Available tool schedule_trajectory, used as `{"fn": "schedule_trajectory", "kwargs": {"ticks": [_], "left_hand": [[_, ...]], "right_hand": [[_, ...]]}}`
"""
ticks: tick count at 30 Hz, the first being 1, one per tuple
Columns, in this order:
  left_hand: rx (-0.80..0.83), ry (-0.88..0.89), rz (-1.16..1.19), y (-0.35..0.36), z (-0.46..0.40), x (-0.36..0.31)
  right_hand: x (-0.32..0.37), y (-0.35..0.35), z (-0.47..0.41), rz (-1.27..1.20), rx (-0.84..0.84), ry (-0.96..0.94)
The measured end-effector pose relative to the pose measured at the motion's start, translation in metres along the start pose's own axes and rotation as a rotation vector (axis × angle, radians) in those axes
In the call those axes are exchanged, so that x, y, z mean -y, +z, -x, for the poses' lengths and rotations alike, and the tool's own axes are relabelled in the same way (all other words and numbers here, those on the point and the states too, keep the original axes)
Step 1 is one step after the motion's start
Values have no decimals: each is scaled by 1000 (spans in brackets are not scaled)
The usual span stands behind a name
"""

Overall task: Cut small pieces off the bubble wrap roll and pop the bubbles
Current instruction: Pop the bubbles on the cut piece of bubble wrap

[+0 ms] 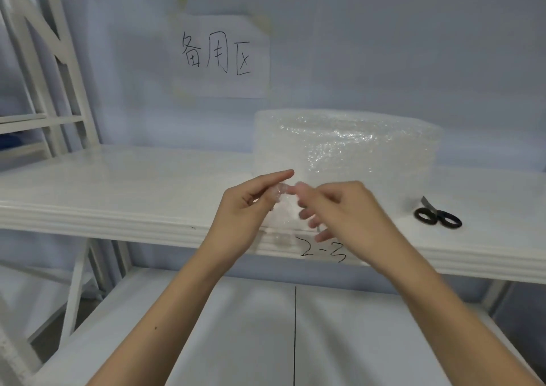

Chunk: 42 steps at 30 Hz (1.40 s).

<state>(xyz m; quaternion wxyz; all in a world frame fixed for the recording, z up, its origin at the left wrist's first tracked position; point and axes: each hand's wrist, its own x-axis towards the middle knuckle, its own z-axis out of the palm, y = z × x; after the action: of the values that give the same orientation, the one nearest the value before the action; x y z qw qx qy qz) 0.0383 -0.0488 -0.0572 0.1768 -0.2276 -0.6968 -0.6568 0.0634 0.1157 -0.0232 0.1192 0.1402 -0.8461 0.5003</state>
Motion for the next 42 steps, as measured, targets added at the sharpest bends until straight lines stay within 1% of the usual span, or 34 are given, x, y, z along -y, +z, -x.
{"fn": "schedule_trajectory", "kwargs": {"ticks": [2,4,6,11,14,16,21,23,30,35,39,42], "left_hand": [[-1,13,17,-6,0,-2],[-4,10,28,-12,-1,-2],[3,5,27,-18,-2,-1],[58,-44,93,-38,-6,3],[56,-165,220,-47,-9,6],[36,-226,256,-49,-11,7],[-50,-173,121,-49,-17,14],[-72,-163,112,-50,-19,17],[-101,-216,206,-52,-26,25],[-137,-217,252,-49,-28,26],[-158,-215,267,-55,-29,26],[-141,-215,304,-61,-27,26]], "right_hand": [[2,18,-5,-24,106,31],[1,30,-11,-128,185,50],[0,40,-15,-250,226,47],[-4,51,-27,-372,213,63],[-4,55,-34,-402,199,75],[-3,60,-38,-413,191,70],[-3,73,-46,-402,178,46],[-5,76,-48,-390,169,48],[-11,72,-53,-430,140,111],[-11,74,-55,-405,150,105],[-8,77,-57,-456,182,88],[-5,80,-58,-480,191,82]]}}
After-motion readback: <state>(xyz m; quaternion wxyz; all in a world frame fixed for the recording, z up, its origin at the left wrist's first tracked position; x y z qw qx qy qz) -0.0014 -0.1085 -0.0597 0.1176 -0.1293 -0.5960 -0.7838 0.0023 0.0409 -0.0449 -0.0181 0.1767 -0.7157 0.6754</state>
